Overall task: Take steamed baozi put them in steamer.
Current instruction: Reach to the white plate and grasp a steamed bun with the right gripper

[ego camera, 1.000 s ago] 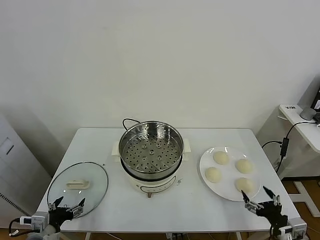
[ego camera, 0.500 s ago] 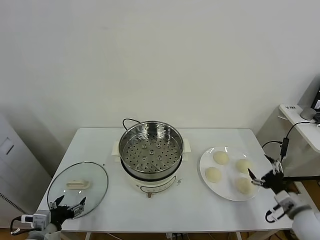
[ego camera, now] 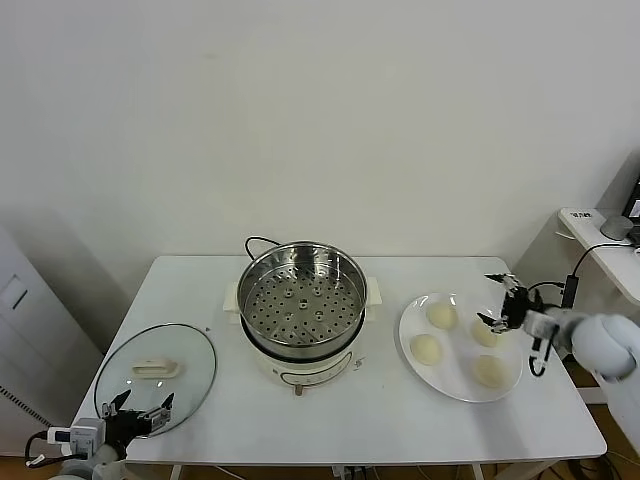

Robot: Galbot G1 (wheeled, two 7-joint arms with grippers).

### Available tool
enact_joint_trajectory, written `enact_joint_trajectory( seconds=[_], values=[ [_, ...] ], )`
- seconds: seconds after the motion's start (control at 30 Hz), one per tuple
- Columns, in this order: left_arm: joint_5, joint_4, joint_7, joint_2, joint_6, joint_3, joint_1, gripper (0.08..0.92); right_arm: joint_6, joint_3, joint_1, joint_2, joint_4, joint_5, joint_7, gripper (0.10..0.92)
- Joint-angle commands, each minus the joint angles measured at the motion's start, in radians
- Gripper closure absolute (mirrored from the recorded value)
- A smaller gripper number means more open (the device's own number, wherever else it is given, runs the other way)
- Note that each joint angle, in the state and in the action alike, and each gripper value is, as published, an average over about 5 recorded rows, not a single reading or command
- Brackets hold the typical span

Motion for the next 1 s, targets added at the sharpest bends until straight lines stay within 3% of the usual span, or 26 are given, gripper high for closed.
enact_joint_trajectory(
  seconds=[0.03, 0.37, 0.63, 1.0],
  values=[
    [0.000, 0.001, -0.002, -0.005, 0.002, 0.001, -0.002, 0.177, 0.033, -0.444, 0.443, -0.005, -0.226, 0.047, -0.226, 0.203],
    [0.000, 0.007, -0.004, -0.004, 0.002, -0.001, -0.002, 0.177, 0.104, -0.561, 0.546, 0.194, -0.452, 0.025, -0.320, 0.203],
    [0.000, 0.011, -0.006, -0.001, 0.004, 0.002, -0.004, 0.177, 0.134, -0.558, 0.516, 0.280, -0.523, 0.010, -0.336, 0.203],
    [0.000, 0.009, -0.007, -0.003, 0.004, 0.002, -0.002, 0.177, 0.168, -0.470, 0.462, 0.368, -0.625, -0.121, -0.277, 0.203]
  ],
)
